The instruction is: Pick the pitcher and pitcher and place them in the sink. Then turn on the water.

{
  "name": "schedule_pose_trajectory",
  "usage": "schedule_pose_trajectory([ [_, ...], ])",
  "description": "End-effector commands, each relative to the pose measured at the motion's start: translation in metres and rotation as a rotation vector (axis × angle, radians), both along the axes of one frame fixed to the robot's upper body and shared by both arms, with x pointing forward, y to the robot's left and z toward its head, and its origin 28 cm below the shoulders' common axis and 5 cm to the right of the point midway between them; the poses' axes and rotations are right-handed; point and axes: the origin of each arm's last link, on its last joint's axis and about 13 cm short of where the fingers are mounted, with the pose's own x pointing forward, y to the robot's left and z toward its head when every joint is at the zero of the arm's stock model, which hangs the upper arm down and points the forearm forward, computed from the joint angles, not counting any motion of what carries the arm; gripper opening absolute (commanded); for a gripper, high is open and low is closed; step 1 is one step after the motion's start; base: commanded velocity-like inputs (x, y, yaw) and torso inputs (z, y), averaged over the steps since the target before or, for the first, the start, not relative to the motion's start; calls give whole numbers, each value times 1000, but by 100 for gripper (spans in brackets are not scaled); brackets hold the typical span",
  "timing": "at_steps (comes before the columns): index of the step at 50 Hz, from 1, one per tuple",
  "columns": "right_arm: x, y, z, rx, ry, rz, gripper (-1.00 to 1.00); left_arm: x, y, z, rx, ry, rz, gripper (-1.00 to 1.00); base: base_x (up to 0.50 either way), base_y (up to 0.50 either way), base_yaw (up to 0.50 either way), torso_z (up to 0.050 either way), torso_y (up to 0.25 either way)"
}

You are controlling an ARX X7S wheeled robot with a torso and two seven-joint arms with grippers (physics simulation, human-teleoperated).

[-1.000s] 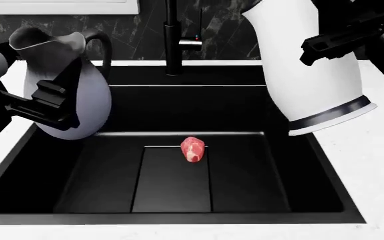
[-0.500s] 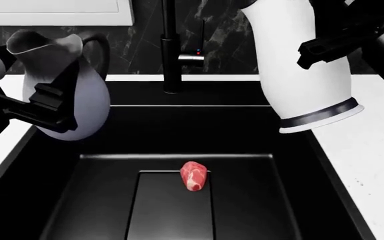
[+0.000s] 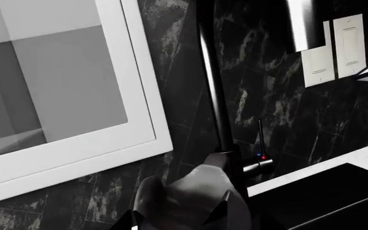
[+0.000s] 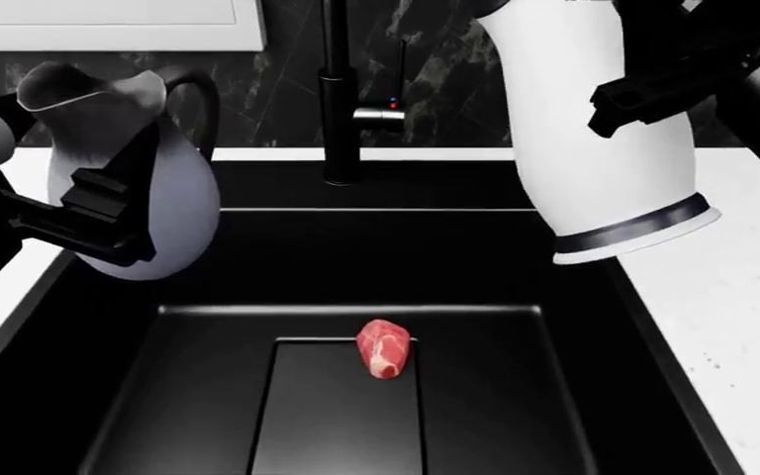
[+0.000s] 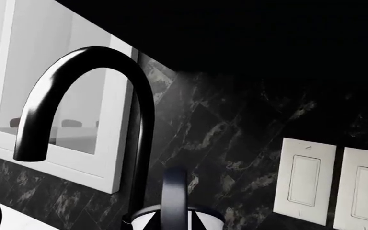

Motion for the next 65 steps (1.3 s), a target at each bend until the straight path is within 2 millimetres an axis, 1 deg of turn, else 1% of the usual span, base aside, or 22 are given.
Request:
schedule_pose_trajectory([
  [1, -2, -5, 6, 15, -56, -43, -100, 0, 4, 12, -18, -91, 53, -100, -51, -500, 0, 0, 11],
  [13, -2, -6, 6, 25, -50, -51, -100, 1, 3, 10, -23, -88, 51, -100, -45, -493, 0, 1, 4],
  [27, -3, -4, 3, 19, -36, -24, -100, 1, 3, 8, -26, -86, 49, -100, 0, -4, 0, 1, 3],
  [34, -3, -3, 0, 15, -19, -13, -100, 2, 2, 3, -30, -72, 44, -100, 0, 0, 0, 1, 5],
  [42, -3, -2, 0, 11, -17, -6, -100, 12, -7, -19, -35, -11, 13, -100, 0, 0, 0, 1, 3],
  [50, -3, -1, 0, 13, -20, -4, -100, 17, -13, -38, -40, 48, -11, -100, 0, 0, 0, 1, 4],
  [65, -3, -2, 0, 22, -23, -3, -100, 24, -16, -65, -26, 130, -10, -100, 0, 0, 2, 1, 3],
])
